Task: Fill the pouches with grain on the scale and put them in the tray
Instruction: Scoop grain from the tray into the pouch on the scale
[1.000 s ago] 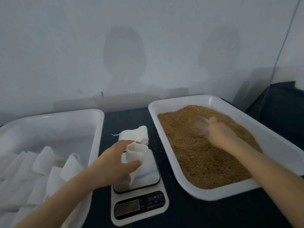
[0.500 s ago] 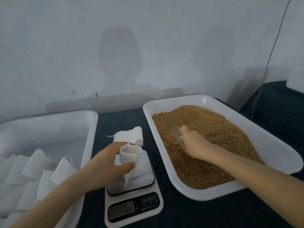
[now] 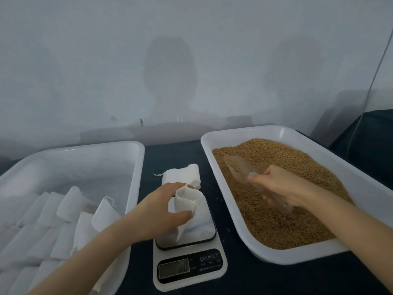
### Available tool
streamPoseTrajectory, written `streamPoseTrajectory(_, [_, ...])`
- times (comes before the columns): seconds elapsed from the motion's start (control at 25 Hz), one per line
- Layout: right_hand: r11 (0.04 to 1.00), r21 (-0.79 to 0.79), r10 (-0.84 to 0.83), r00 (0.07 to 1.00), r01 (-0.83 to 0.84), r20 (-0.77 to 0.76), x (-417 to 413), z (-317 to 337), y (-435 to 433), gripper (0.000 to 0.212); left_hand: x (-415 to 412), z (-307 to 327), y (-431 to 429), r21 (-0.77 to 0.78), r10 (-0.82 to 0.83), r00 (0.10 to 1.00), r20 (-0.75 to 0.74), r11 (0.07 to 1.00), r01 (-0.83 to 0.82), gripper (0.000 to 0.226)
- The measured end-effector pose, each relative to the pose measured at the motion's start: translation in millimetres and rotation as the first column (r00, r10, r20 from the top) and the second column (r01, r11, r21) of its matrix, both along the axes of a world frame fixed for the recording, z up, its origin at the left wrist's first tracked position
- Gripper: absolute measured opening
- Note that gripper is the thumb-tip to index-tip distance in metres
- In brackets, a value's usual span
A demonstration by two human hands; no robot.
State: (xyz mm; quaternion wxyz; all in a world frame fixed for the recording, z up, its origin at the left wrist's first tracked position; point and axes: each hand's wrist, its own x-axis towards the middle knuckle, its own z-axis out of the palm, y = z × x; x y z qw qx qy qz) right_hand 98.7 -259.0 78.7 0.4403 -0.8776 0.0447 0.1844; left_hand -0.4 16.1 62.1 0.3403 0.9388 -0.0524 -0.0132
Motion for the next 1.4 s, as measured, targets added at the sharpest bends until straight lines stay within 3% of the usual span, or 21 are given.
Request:
streamPoseTrajectory(0.16, [0.999,-0.036,0.042,0.999,-0.041,0.031,-5,4,-3,0.03,1,0,0,-0.023,-0.004,1.0,-0.003,1.0,0.004,0.059])
streamPoseTrajectory(0.36, [0.954,-0.26,0.243,0.899,-0.153,0.365,-19,30,0,0.025,2,0,1,-0.062,0.015,1.0,-0.015,0.998,-0.016,0.061])
streamPoseTrajectory(0.44, [0.923,-0.335,0.33,0.841,-0.191,0.429,-28,42,0,0.022,3,0,2,-0.081,0.011,1.0,-0.021,0.997,-0.013,0.059])
streamPoseTrajectory(0.64, [0.849,-0.448,0.484,0.754,-0.281,0.445,-48,57,-3,0.018,1,1,3,-0.073,0.013,1.0,-0.019,0.997,-0.015,0.056])
streamPoseTrajectory(0.96, [0.857,-0.437,0.495,0.672,-0.273,0.551,-48,60,1,0.035,1,5,2,-0.064,-0.019,0.999,-0.049,0.998,0.016,0.057])
streamPoseTrajectory(1.12, [0.848,-0.465,0.513,0.608,-0.253,0.606,-46,70,1,0.028,1,5,2,-0.074,-0.031,0.999,-0.042,0.997,0.028,0.054])
streamPoseTrajectory(1.4, [0.739,-0.642,0.648,0.477,-0.204,0.594,-37,78,9,0.035,-1,6,0,-0.067,-0.052,0.997,-0.056,0.997,0.048,0.052])
